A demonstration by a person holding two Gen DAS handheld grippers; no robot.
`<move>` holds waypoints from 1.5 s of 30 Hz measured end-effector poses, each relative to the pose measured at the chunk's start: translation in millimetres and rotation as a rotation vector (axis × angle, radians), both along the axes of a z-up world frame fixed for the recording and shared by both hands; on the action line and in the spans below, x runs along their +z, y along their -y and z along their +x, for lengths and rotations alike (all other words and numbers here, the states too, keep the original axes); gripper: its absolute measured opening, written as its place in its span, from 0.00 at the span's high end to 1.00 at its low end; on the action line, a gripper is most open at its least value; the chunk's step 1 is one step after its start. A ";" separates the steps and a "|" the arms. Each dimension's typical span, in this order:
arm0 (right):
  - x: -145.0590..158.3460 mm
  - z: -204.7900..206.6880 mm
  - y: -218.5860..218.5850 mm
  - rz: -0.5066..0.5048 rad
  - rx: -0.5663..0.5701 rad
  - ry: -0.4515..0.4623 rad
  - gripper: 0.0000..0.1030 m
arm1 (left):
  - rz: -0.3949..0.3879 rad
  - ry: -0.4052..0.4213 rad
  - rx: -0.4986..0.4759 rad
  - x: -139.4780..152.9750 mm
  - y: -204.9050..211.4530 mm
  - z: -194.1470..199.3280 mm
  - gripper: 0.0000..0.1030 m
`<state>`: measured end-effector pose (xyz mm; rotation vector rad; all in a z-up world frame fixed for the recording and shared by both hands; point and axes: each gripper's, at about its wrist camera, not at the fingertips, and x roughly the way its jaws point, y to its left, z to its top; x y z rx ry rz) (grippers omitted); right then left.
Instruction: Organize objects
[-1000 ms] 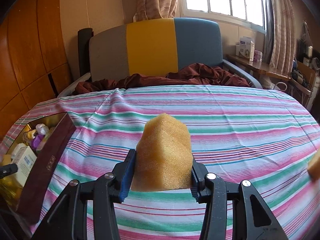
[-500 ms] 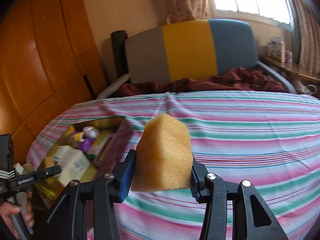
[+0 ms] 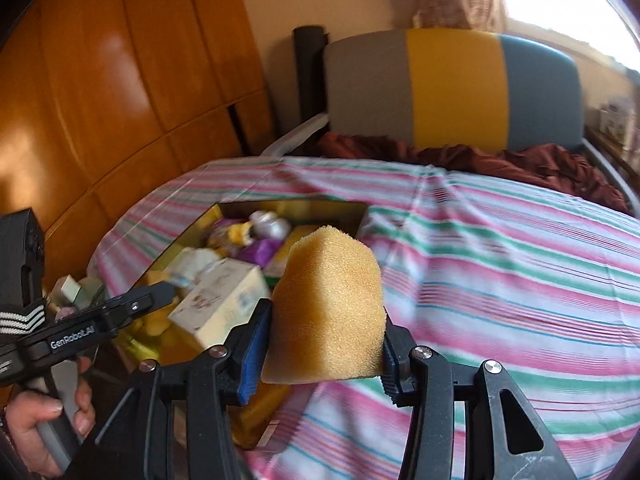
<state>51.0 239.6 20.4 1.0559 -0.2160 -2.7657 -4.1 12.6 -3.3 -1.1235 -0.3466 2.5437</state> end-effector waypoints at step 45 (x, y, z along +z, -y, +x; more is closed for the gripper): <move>-0.7 -12.3 51.4 0.070 -0.047 0.119 0.00 | -0.176 -0.020 0.111 17.0 24.7 11.5 0.40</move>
